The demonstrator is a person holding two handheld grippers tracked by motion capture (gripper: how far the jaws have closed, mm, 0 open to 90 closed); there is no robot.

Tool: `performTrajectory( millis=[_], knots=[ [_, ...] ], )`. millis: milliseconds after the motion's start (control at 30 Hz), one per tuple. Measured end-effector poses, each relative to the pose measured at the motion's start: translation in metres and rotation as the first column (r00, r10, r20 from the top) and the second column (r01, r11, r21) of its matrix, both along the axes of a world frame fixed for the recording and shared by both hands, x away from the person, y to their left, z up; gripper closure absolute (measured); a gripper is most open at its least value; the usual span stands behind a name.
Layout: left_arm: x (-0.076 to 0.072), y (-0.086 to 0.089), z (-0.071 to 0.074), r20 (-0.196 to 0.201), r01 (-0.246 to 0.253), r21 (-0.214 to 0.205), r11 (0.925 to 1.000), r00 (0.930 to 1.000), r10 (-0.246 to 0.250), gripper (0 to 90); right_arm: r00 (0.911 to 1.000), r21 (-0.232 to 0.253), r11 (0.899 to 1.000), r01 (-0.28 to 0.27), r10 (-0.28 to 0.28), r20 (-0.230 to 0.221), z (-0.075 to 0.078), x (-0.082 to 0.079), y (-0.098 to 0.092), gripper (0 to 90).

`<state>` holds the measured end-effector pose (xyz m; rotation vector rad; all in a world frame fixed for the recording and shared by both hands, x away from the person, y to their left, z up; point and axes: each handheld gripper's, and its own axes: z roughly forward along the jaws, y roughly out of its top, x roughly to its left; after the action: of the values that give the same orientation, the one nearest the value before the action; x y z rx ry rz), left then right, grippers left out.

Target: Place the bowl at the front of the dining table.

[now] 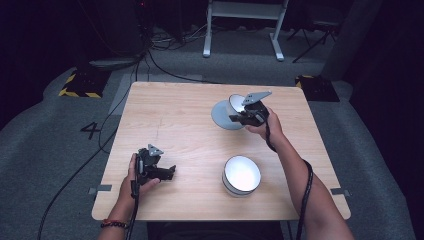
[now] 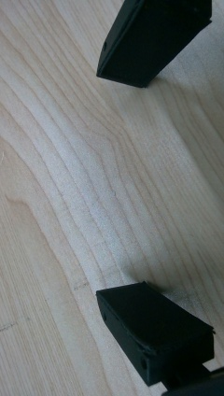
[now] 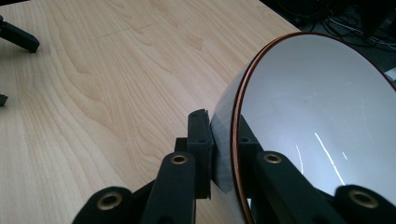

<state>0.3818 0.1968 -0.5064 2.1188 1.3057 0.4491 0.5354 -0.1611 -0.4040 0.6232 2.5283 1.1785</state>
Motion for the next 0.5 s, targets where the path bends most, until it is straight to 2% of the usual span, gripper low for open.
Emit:
performTrajectory(
  millis=[500],
  knots=[
    [0.000,0.000,0.000,0.000,0.000,0.000,1.0000,1.0000,0.000,0.0,0.9995,-0.019,0.999,0.028,-0.028,-0.011,-0.009,0.020,0.007,82.9]
  ],
)
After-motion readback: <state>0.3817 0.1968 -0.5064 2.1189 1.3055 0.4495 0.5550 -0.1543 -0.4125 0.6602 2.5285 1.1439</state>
